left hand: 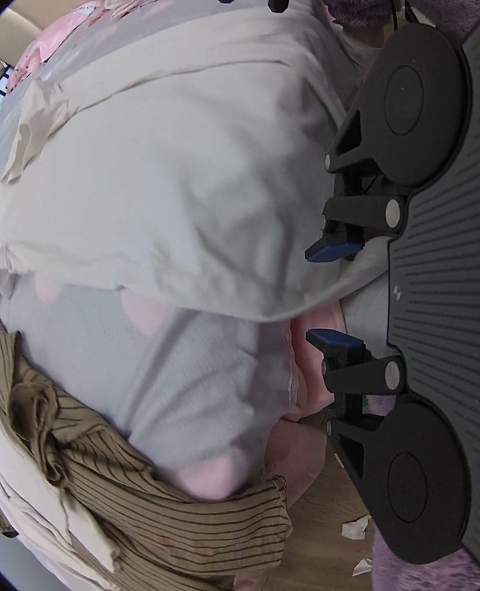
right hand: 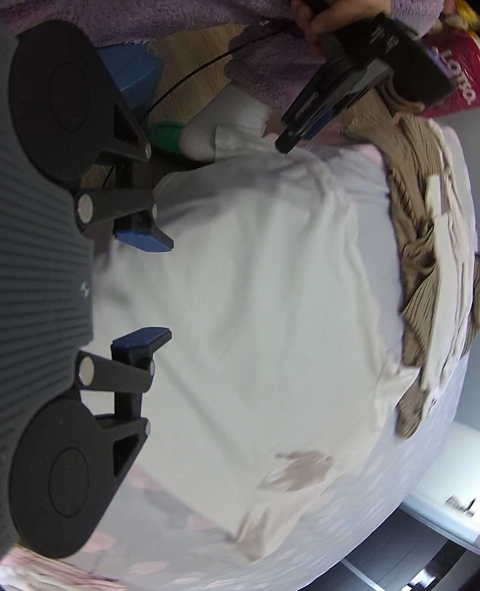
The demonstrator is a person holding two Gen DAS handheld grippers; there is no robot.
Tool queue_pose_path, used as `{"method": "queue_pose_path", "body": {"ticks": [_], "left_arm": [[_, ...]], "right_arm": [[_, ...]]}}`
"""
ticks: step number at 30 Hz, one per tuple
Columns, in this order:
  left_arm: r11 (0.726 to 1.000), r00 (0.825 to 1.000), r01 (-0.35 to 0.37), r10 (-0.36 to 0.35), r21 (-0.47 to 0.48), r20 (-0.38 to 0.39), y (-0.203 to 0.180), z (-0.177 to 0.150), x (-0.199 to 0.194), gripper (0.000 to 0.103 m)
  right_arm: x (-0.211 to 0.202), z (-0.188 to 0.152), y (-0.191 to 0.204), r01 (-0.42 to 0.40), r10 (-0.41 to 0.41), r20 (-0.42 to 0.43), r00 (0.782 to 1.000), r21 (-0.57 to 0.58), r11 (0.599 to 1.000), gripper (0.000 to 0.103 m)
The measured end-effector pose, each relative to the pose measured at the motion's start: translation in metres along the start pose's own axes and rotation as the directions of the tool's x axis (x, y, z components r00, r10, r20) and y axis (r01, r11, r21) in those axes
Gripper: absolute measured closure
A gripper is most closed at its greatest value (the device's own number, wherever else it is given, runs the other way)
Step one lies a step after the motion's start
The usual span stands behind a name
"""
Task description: Fold clothes
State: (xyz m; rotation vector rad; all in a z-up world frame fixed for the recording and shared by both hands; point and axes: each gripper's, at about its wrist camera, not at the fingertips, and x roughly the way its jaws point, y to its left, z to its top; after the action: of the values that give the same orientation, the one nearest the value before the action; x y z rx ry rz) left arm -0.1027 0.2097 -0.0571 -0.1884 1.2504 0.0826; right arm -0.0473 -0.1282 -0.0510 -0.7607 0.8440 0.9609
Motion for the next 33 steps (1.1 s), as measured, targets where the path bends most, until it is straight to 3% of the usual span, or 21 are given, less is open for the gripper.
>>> {"method": "queue_pose_path", "body": {"ticks": [8,9,11,14,18,21,23,26,28,33], "left_arm": [[0.996,0.998,0.03,-0.026,0.085,-0.049,0.003,0.007,0.036,0.067],[0.994,0.998,0.04,-0.035,0.1,-0.052,0.003,0.009,0.039,0.071],[0.991,0.996,0.063,-0.056,0.115,-0.065,0.002,0.009,0.038,0.094],[0.989,0.994,0.083,-0.073,0.123,-0.08,0.0,0.008,0.029,0.102],[0.982,0.987,0.153,-0.148,0.113,-0.059,-0.006,0.004,-0.001,0.103],[0.964,0.975,0.221,-0.219,0.146,-0.034,-0.018,0.007,-0.029,0.103],[0.948,0.966,0.257,-0.258,0.188,-0.02,-0.036,0.008,-0.041,0.103],[0.917,0.946,0.318,-0.325,0.242,-0.013,-0.057,0.01,-0.054,0.103],[0.909,0.934,0.353,-0.357,0.224,-0.023,-0.061,0.017,-0.054,0.103],[0.895,0.911,0.412,-0.409,0.171,-0.052,-0.068,0.034,-0.048,0.103]], "right_arm": [[0.007,0.023,0.011,-0.035,0.035,0.001,0.999,-0.084,0.996,0.054],[0.007,0.024,0.012,-0.035,0.035,-0.002,0.999,-0.088,0.995,0.051],[0.009,0.024,0.01,-0.031,0.031,-0.009,0.999,-0.088,0.996,0.051],[0.01,0.024,0.005,-0.028,0.027,-0.019,0.999,-0.044,0.999,0.051],[0.009,0.023,-0.007,-0.029,0.031,-0.027,0.999,0.061,0.998,0.051],[0.008,0.023,-0.019,-0.042,0.048,-0.029,0.998,0.177,0.983,0.051],[0.005,0.022,-0.031,-0.077,0.085,-0.013,0.996,0.294,0.953,0.051],[-0.006,0.02,-0.032,-0.166,0.158,0.052,0.986,0.376,0.912,0.052],[-0.012,0.018,-0.033,-0.226,0.203,0.099,0.974,0.425,0.876,0.053],[-0.018,0.012,-0.006,-0.303,0.287,0.101,0.953,0.407,0.862,0.053]]}}
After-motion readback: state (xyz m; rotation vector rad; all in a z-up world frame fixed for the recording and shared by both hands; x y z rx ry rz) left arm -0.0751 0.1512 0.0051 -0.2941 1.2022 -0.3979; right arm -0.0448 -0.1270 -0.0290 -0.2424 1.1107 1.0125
